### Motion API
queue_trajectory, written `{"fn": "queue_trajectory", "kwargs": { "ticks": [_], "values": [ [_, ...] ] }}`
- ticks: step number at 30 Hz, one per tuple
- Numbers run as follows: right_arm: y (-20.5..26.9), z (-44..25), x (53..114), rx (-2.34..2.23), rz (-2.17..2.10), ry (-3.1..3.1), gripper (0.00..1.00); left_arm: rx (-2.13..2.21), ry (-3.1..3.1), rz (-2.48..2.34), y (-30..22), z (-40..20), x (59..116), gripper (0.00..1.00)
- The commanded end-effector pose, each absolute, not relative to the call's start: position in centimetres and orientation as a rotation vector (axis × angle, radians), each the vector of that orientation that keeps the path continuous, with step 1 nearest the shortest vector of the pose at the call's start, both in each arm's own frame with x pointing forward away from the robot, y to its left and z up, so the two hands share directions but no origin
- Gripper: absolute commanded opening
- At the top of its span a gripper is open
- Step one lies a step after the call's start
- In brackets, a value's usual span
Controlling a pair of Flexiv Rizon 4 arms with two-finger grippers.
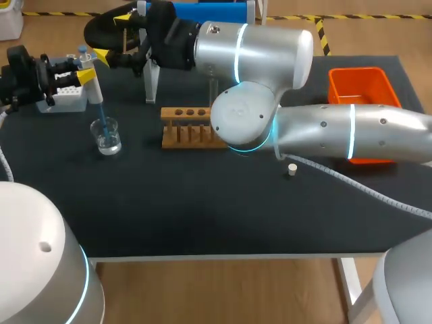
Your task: Invert the test tube, pick up the pipette, mount the tip to pipette, aspirate from beaker and dispense into the tube, eject the tip, return the pipette, and cap with the stopper.
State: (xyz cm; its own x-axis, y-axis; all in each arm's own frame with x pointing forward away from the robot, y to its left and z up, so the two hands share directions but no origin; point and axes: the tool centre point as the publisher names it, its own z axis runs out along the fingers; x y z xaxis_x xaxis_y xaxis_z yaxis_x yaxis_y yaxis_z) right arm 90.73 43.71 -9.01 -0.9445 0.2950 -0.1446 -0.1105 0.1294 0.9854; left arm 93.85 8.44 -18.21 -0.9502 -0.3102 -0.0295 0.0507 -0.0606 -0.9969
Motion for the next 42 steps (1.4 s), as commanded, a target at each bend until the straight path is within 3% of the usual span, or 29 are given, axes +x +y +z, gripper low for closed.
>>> {"fn": "queue_trajectory", "kwargs": {
  "ticks": [1,22,23,24,28,42],
  "values": [
    [43.9,-9.5,91.2,-0.573,2.238,2.374,1.00,-0.276,1.963,-2.106,8.5,-18.2,93.9,0.00],
    [45.4,-10.3,91.5,-0.724,2.374,2.398,1.00,-0.276,1.963,-2.106,8.5,-18.2,93.9,0.00],
    [45.4,-10.2,91.4,-0.726,2.372,2.396,0.82,-0.276,1.963,-2.106,8.5,-18.2,93.9,0.00],
    [45.4,-10.2,91.3,-0.716,2.367,2.394,0.50,-0.276,1.963,-2.106,8.5,-18.2,93.9,0.00],
    [45.4,-10.0,91.2,-0.671,2.341,2.392,0.00,-0.276,1.963,-2.106,8.5,-18.2,93.9,0.00],
    [45.7,-9.4,91.3,-0.549,2.301,2.384,0.00,-0.276,1.963,-2.106,8.5,-18.2,93.9,0.00]
  ]
}}
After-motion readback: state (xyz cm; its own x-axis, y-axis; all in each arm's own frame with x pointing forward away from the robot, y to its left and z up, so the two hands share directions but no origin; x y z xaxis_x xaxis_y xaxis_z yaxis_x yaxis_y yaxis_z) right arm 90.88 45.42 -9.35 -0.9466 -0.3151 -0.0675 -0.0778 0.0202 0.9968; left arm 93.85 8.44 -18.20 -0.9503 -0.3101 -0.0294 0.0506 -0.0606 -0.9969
